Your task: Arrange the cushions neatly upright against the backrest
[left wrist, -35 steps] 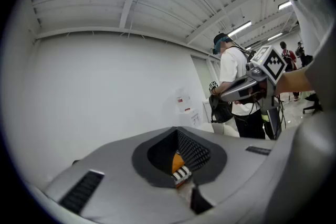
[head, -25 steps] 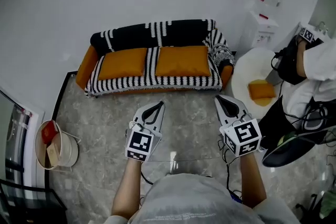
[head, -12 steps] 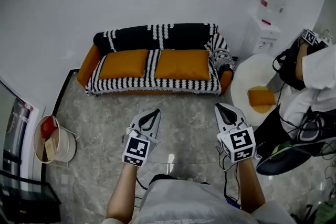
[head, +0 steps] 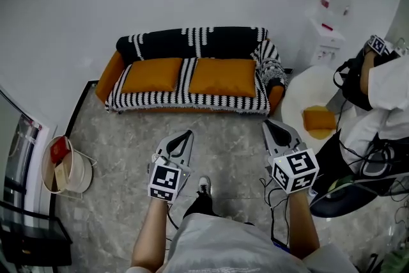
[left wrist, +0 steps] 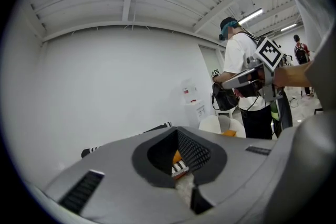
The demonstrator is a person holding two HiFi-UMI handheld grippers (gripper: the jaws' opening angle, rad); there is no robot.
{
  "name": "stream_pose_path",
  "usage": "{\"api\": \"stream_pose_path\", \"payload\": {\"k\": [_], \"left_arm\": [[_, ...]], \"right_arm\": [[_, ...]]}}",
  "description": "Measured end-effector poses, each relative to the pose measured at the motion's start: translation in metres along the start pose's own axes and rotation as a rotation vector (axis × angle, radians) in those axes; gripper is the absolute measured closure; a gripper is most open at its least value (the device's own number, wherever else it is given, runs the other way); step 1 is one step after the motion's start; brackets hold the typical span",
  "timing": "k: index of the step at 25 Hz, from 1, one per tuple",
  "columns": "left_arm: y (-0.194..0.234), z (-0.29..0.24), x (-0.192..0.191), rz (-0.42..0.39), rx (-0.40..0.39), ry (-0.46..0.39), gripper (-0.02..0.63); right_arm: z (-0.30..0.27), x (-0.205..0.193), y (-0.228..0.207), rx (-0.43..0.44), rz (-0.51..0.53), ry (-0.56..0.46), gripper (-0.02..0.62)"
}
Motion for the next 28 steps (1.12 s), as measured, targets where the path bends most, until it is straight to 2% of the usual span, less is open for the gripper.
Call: {"api": "stream_pose_path", "payload": {"k": [4,10,14,20,28], "left_arm": [[0.006,-0.015,0.004,-0.013,-0.018,0.008,0.594],[0.029,-0.055,-0.003,0.017,-0.040,0.005,0.594],[0.066,-0.090,-0.005,0.033,-0.041,0.006,0.594],[0.126,-0.146,-0.004,0.029,-0.045,0.020,0.594],[0.208,-0.222,0.000,0.043,-0.074,0.035,0.594]], "right_arm": [[-0.010,0.001,-0.003,0.013,0.037,0.014,0.603],[-0.042,-0.010,-0.020,0.005,0.007,0.048,0.603],[-0.083,-0.010,-0.031,0.002,0.040,0.090,0.603],[-0.152,-0.009,-0.059,-0.044,-0.019,0.125,0.603],[-0.248,-0.001,-0.092,-0.093,-0.013,0.176,0.603]]}}
Point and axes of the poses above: the fingertips, and each gripper's own axes: z backward along the fingers, y to its left, x out of its top, the point moved 7 cm from there along z, backward along the fingers, and after that the axes turned 10 degrees about z, right-handed, at the moved point
